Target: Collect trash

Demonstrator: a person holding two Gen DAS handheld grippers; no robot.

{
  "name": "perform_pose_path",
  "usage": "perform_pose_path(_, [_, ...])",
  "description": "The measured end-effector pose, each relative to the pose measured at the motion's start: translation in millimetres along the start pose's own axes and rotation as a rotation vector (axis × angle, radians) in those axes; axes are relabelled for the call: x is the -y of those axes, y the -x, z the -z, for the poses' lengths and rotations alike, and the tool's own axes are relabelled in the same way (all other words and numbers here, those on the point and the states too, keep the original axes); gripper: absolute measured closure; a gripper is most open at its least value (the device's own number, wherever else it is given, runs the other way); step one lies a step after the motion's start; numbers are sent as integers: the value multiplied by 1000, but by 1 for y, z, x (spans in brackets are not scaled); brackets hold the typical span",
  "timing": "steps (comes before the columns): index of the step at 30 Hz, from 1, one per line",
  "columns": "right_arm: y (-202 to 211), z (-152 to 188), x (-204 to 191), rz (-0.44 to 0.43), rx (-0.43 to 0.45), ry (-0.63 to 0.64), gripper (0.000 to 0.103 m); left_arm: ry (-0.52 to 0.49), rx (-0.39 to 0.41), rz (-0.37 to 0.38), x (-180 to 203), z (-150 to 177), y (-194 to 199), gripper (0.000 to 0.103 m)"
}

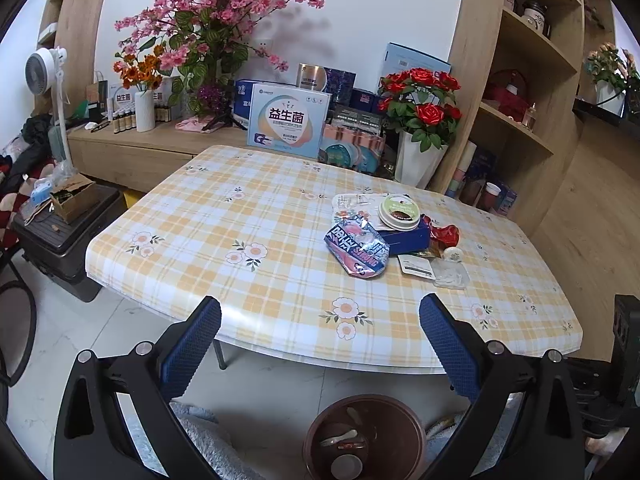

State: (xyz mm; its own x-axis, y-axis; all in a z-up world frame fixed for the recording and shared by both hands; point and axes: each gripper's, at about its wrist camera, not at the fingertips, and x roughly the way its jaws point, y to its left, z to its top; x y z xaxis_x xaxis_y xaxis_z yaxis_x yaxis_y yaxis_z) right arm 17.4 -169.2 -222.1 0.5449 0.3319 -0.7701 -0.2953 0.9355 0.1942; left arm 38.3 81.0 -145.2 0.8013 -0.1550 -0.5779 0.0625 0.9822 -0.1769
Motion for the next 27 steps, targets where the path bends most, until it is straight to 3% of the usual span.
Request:
perform_pose_path(4, [-5,2,-3,-17,-15,3,54,5,-6,-4,-2,2,-2,6])
perform_pose_path(6, [-6,3,-1,10,-9,-1,30,6,-8,-5,-2,3,-3,6])
perform_pose_path(10, [0,1,10,67,38,-33,9,1,-9,-9,-2,4,-4,6])
perform_pose_path(19, [3,-14,39,162,89,-59,6,-42,-24,-6,8,4,-19,6])
perform_pose_path(27, [11,-34,55,177,127,-27,6,-69,-23,31,27,-7,-31,6])
